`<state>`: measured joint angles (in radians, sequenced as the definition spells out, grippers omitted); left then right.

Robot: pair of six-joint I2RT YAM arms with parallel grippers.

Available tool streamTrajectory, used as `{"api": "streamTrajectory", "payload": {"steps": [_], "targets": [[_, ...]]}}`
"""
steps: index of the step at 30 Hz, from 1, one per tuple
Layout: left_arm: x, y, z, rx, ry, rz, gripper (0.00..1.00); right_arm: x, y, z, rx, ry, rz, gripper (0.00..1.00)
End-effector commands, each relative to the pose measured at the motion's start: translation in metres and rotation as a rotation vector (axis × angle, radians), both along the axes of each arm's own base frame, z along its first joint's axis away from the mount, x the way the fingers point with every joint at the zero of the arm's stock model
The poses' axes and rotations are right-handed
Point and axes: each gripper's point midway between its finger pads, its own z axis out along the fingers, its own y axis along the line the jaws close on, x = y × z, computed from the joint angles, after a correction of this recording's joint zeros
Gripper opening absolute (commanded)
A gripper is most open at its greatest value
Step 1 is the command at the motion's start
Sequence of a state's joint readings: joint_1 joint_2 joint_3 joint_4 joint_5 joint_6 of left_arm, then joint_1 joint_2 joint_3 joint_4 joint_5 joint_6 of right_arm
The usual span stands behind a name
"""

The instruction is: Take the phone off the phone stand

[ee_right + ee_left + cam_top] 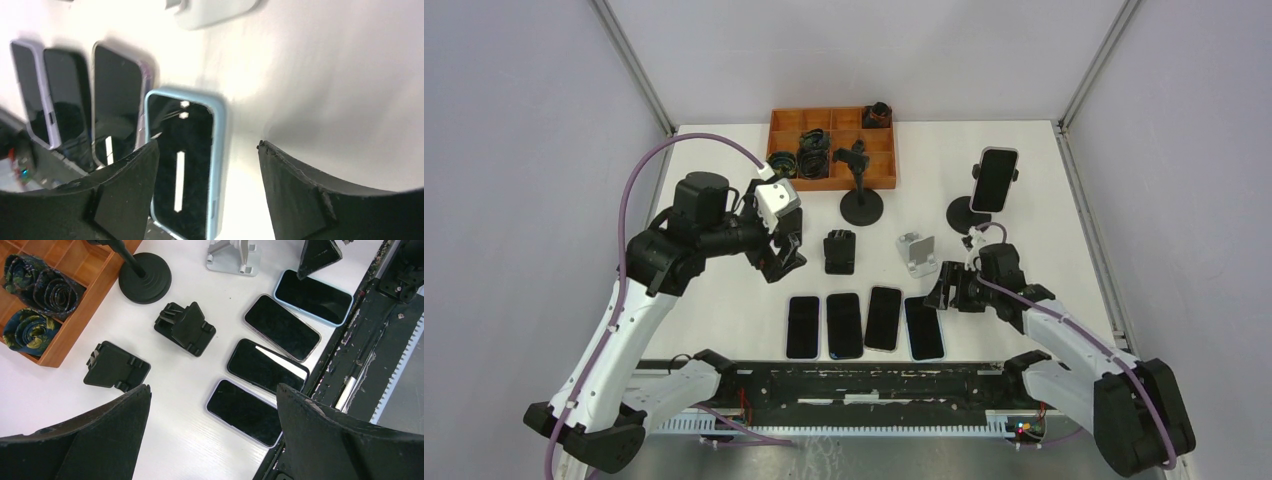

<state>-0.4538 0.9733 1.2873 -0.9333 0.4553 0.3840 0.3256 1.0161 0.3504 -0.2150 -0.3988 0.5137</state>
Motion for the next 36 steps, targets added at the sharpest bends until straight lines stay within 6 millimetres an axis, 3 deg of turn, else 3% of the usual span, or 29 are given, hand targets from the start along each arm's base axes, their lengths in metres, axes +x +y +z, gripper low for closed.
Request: {"api": "streamTrajectory", "payload": {"steps": [1,5,10,17,24,30,36], "targets": [[0.001,-0.005,0.006,-0.009,-0.039,-0.042,1.0,0.041,-0.033,0.027,-0.177,-0.187,-0.127,0.78],[0.003,-0.005,0.009,-0.013,-0.048,-0.038,1.0,0.057,-0.03,0.039,-0.16,-0.266,-0.14,0.68],[0.005,-0.007,0.014,-0.026,-0.054,-0.033,1.0,0.065,-0.016,0.024,-0.102,-0.267,-0.13,0.44],[0.006,-0.005,0.019,-0.019,-0.076,-0.029,1.0,0.079,0.004,0.017,-0.079,-0.262,-0.11,0.31],[0.007,-0.006,0.023,-0.025,-0.085,-0.038,1.0,0.085,0.012,-0.005,-0.095,-0.212,-0.11,0.27],[0.008,-0.007,0.023,-0.024,-0.084,-0.038,1.0,0.108,0.018,-0.011,-0.109,-0.217,-0.132,0.25],[0.011,-0.008,0.024,-0.025,-0.089,-0.038,1.0,0.121,0.043,-0.011,-0.064,-0.223,-0.114,0.28]]}}
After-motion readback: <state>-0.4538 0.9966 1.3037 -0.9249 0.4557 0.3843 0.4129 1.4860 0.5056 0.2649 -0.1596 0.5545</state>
